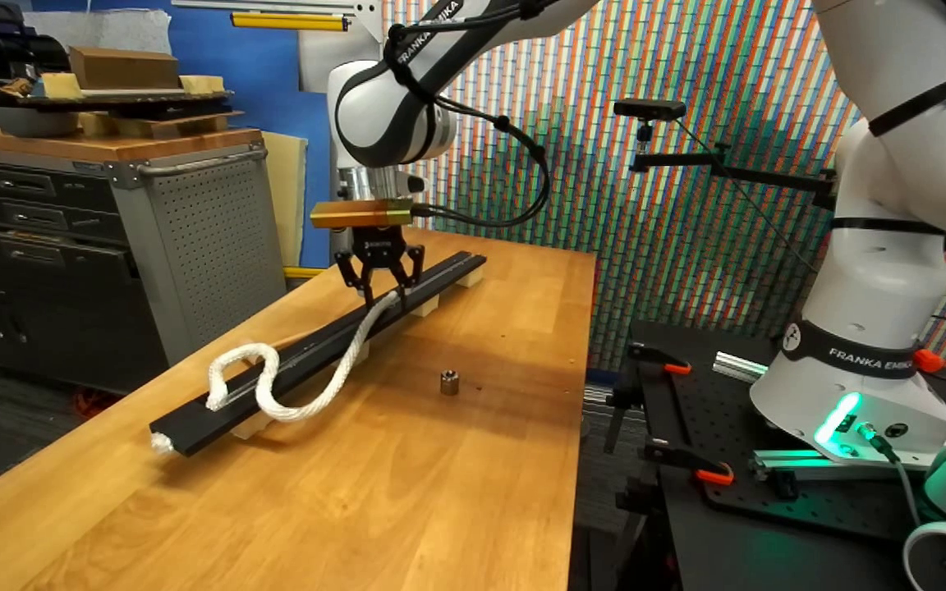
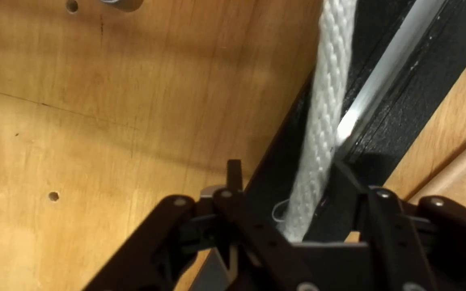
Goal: Put the rope in the groove on the object
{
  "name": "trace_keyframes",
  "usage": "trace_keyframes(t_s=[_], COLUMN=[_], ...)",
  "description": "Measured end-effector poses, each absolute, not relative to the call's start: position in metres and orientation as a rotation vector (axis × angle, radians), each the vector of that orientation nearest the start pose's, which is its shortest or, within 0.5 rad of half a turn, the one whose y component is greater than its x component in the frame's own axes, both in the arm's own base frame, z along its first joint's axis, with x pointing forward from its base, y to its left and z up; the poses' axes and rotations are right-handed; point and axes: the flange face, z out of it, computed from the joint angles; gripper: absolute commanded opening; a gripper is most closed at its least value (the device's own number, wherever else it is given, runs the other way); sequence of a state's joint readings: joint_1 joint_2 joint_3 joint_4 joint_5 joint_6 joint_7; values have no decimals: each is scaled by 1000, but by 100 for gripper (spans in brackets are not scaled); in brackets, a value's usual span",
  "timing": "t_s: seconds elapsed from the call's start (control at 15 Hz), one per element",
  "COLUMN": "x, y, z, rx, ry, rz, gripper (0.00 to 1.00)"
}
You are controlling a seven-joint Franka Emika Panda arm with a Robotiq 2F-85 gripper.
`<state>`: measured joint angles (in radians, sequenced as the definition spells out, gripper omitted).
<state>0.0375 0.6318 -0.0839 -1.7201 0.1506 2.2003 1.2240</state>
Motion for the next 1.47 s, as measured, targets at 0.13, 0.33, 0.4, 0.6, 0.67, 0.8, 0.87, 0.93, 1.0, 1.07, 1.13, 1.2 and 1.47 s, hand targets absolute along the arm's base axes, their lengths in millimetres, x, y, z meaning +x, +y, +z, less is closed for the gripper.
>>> trace_keyframes(t_s=[0.13,0.33,0.4,0.6,0.67,0.8,0.87,0.93,1.0,1.07,1.13,1.2,1.47], x=[656,658,659,660,660,661,661,662,662,661,661,660,655], y=[-21,-20,-20,-20,-20,-23,-26,-30,-36,-43,-51,-60,-102], z=[211,213,214,215,216,217,218,218,219,219,220,220,223], rx=[-2460,-2457,-2457,-2455,-2453,-2449,-2447,-2441,-2433,-2422,-2408,-2391,-2307], ry=[1982,1980,1980,1980,1982,1991,2000,2012,2029,2050,2074,2101,2213], rz=[247,239,236,232,230,222,216,209,203,196,189,183,160], gripper=[12,0,0,3,3,3,3,3,3,3,3,3,3])
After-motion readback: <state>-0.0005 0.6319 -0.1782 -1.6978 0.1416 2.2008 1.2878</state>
